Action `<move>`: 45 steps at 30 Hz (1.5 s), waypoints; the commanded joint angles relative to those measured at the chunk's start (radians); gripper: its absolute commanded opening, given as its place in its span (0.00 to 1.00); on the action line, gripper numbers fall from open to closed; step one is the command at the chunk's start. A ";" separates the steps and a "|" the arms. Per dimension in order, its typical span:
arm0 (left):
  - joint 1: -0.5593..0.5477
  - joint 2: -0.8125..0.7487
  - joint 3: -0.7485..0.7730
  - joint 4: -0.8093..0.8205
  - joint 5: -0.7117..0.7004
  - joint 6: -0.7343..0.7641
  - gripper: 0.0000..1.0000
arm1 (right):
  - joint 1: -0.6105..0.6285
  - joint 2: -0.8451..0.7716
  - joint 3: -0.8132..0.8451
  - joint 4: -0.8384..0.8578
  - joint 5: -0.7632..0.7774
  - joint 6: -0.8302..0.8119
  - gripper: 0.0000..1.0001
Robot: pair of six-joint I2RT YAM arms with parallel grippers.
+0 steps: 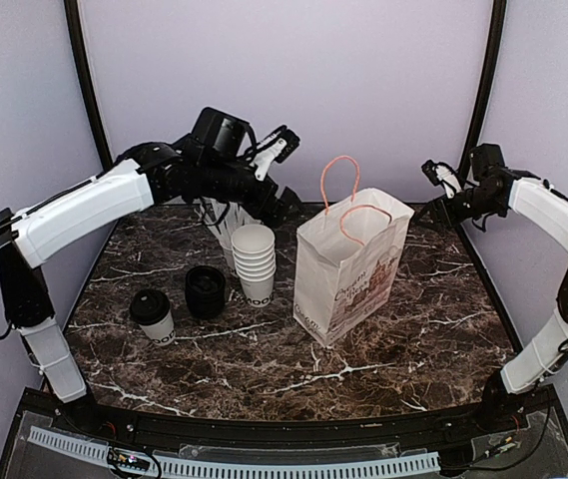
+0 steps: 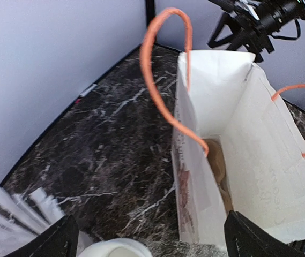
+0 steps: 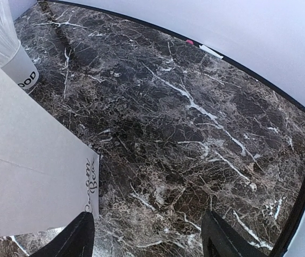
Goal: Pack the takeout coffee
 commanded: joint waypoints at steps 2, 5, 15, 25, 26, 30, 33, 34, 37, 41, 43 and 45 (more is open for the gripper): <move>0.022 -0.203 -0.037 -0.174 -0.348 -0.138 0.99 | -0.005 -0.049 0.028 -0.004 -0.028 -0.006 0.70; 0.079 -0.229 -0.081 -0.318 -0.368 -0.252 0.99 | -0.004 -0.069 0.019 -0.003 -0.034 -0.007 0.71; 0.347 -0.434 -0.518 -0.478 -0.208 -0.621 0.99 | -0.005 -0.113 -0.004 0.003 -0.059 -0.011 0.72; 0.362 -0.447 -0.638 -0.558 -0.158 -0.640 0.99 | -0.005 -0.128 -0.019 -0.001 -0.082 -0.015 0.73; 0.362 -0.449 -0.648 -0.559 -0.155 -0.640 0.99 | -0.005 -0.131 -0.022 0.000 -0.083 -0.016 0.73; 0.364 -0.438 -0.675 -0.542 -0.138 -0.636 0.99 | -0.004 -0.136 -0.029 0.005 -0.090 -0.018 0.74; 0.364 -0.423 -0.686 -0.535 -0.119 -0.633 0.96 | -0.005 -0.130 -0.023 -0.001 -0.095 -0.017 0.74; 0.364 -0.419 -0.687 -0.535 -0.117 -0.630 0.94 | -0.005 -0.129 -0.023 -0.002 -0.096 -0.016 0.74; 0.364 -0.413 -0.690 -0.542 -0.126 -0.624 0.91 | -0.004 -0.131 -0.026 0.000 -0.098 -0.019 0.74; 0.364 -0.412 -0.688 -0.562 -0.147 -0.624 0.88 | -0.004 -0.129 -0.028 -0.001 -0.101 -0.019 0.74; 0.364 -0.411 -0.688 -0.568 -0.149 -0.621 0.87 | -0.004 -0.127 -0.028 -0.001 -0.104 -0.020 0.74; 0.364 -0.409 -0.690 -0.571 -0.143 -0.617 0.85 | -0.004 -0.126 -0.028 -0.001 -0.106 -0.019 0.74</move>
